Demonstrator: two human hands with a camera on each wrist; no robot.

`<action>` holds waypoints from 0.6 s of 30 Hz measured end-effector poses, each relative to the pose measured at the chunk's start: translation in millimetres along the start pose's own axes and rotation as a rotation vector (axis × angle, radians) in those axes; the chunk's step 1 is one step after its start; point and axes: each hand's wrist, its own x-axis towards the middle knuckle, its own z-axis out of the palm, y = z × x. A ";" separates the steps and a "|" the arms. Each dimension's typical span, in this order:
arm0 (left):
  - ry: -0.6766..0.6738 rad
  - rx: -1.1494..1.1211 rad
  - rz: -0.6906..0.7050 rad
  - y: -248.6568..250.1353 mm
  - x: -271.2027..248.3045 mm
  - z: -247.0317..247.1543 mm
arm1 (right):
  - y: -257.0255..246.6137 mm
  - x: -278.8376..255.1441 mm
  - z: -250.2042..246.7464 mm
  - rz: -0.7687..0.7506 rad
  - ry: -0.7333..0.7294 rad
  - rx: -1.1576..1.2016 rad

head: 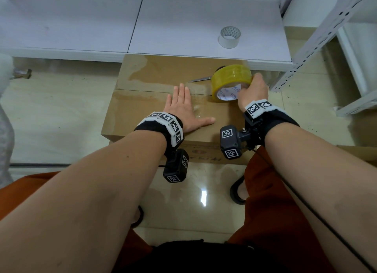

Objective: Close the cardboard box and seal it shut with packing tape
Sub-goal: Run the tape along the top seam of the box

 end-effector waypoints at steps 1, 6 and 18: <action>0.017 -0.006 0.026 3.5 -0.1 0.6 | -0.3 -0.3 -0.1 0.001 0.000 0.002; 0.056 -0.014 0.111 23.6 0.3 4.5 | 0.7 -2.2 -1.2 -0.010 -0.004 -0.004; 0.009 0.112 0.151 23.7 10.9 8.6 | 5.4 6.2 14.2 0.027 -0.127 -0.021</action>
